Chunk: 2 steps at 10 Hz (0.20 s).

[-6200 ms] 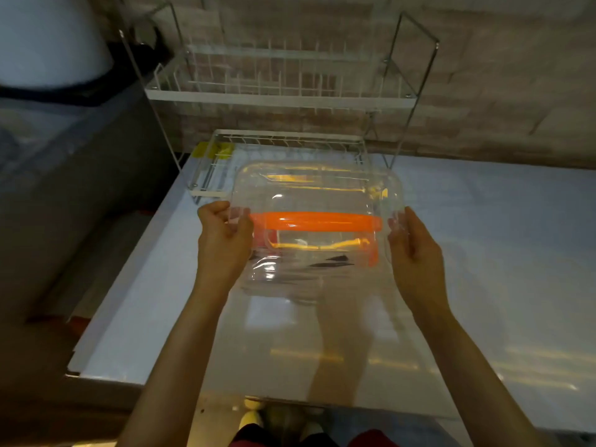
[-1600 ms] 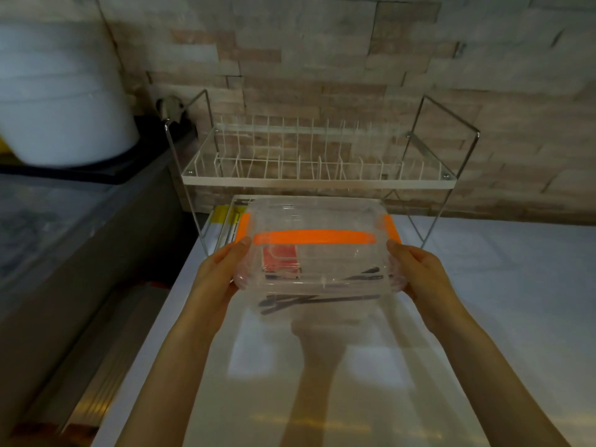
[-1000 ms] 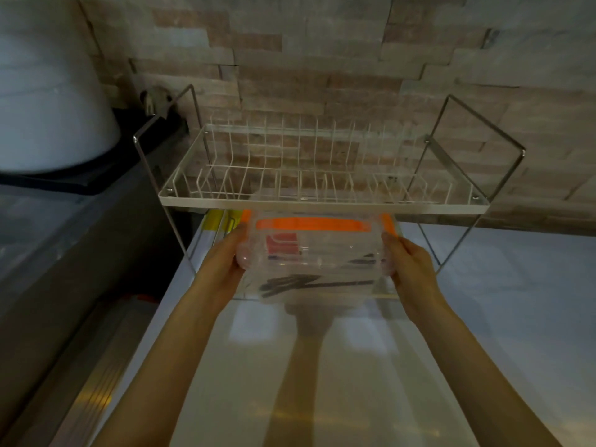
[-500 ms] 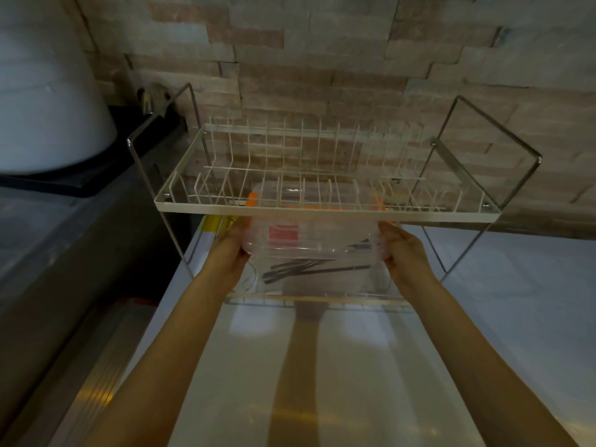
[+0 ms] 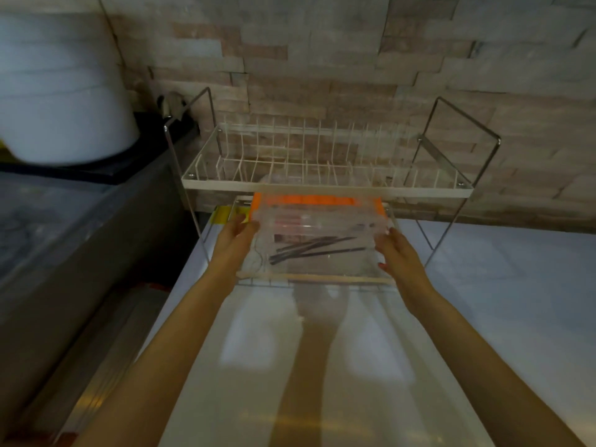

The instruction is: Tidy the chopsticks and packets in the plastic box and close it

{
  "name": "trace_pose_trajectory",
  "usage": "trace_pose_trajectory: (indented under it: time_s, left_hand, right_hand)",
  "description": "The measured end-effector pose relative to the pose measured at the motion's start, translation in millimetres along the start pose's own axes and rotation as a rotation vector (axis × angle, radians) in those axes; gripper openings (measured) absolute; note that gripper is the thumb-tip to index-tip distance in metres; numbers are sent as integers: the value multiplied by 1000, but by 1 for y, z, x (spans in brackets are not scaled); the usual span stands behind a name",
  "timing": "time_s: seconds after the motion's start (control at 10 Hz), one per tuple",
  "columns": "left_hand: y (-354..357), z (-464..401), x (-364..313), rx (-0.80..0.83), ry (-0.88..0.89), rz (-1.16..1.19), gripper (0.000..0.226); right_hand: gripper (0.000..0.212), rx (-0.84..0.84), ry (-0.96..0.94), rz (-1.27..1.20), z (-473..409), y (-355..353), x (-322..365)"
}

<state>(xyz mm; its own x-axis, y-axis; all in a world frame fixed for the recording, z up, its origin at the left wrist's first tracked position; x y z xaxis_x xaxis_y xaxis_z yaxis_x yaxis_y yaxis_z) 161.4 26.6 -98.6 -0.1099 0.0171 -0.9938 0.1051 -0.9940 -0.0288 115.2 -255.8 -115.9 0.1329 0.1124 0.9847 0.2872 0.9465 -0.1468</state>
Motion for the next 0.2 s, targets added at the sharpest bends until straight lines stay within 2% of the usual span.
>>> trace_pose_trajectory:
  time_s: [0.2]
  left_hand:
    - [2, 53, -32, -34, 331, -258, 40]
  right_hand:
    - [70, 104, -19, 311, 40, 16, 1]
Point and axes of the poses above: each hand's wrist, its own z-axis away from the middle knuckle, its own y-axis out of the palm, x = y × z, the point moved 10 cm from there along -z, towards the middle knuckle, and after that the axes turned 1 degree about -y, right-handed, at the moved point
